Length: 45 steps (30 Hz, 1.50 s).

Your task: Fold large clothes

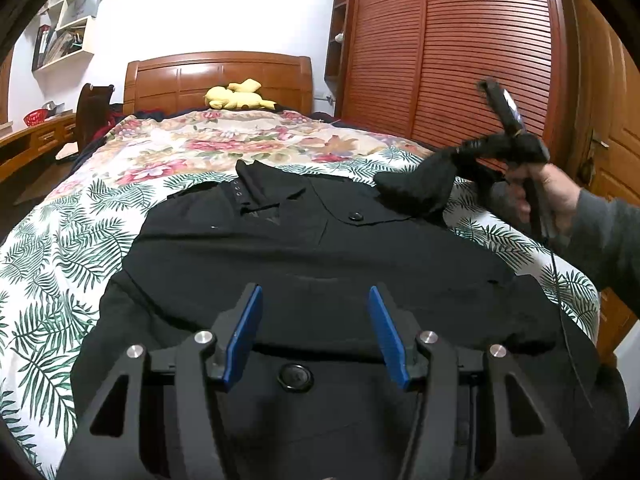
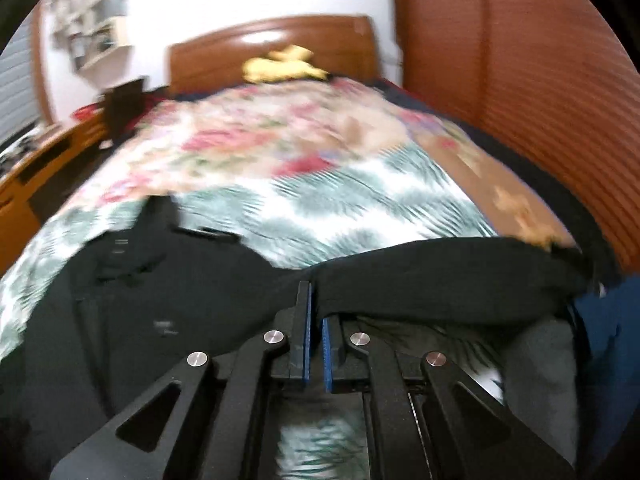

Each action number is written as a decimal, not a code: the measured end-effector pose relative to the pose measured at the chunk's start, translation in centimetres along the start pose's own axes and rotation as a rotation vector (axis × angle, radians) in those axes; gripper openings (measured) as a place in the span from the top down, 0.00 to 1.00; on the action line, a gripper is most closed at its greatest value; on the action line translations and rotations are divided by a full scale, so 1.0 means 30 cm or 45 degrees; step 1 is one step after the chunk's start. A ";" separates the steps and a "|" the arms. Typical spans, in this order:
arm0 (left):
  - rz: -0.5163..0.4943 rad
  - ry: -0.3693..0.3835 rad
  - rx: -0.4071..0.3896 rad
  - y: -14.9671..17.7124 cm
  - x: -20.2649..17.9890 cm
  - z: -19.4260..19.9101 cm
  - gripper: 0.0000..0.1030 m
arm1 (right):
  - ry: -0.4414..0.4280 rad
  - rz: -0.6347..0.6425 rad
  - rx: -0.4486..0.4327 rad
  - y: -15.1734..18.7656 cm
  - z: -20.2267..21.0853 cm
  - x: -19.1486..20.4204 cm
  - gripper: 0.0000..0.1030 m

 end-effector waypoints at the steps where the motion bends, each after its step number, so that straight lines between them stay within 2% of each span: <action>1: -0.001 0.000 0.000 0.000 0.000 0.000 0.47 | -0.056 0.033 -0.006 0.002 0.026 0.057 0.98; 5: -0.004 0.002 -0.003 -0.002 0.002 0.000 0.47 | -0.223 0.186 0.028 0.079 0.109 0.261 0.98; 6: -0.004 0.003 -0.003 -0.002 0.003 0.000 0.47 | -0.235 0.226 0.043 0.108 0.118 0.299 0.98; 9: -0.005 0.003 -0.001 -0.001 0.002 -0.002 0.47 | -0.250 0.296 0.108 0.183 0.115 0.363 0.98; 14: -0.008 0.006 -0.003 -0.001 0.002 0.002 0.47 | -0.222 0.368 0.201 0.264 0.100 0.373 0.98; 16: -0.009 0.006 -0.002 -0.001 0.001 0.001 0.47 | -0.203 0.356 0.231 0.278 0.101 0.361 0.94; 18: -0.008 0.007 -0.001 0.000 0.001 0.001 0.47 | -0.182 0.352 0.230 0.282 0.128 0.339 0.85; 22: -0.009 0.011 -0.003 -0.002 -0.001 0.001 0.47 | -0.142 0.352 0.133 0.237 0.202 0.304 0.68; 24: -0.012 0.011 -0.004 -0.003 -0.004 0.002 0.47 | -0.108 0.319 0.095 0.198 0.211 0.266 0.51; 32: -0.012 0.014 -0.003 0.000 -0.007 0.003 0.47 | 0.054 0.141 0.120 0.131 0.081 0.054 0.48; 36: -0.009 0.018 0.003 0.000 -0.004 -0.001 0.47 | 0.084 -0.002 0.177 0.161 0.013 -0.058 0.48; 45: -0.012 0.021 0.009 0.003 -0.002 -0.006 0.47 | 0.152 -0.179 0.285 0.247 -0.109 -0.232 0.48</action>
Point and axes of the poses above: each gripper's, at about its wrist camera, not at the fingertips, and z roughly against the way its jaws point, x to its left, y to its underside, the point moved 6 cm from there along -z, roughly the way its jaws point, and after that the axes turned 10 degrees about -z, right-handed, at the moved point
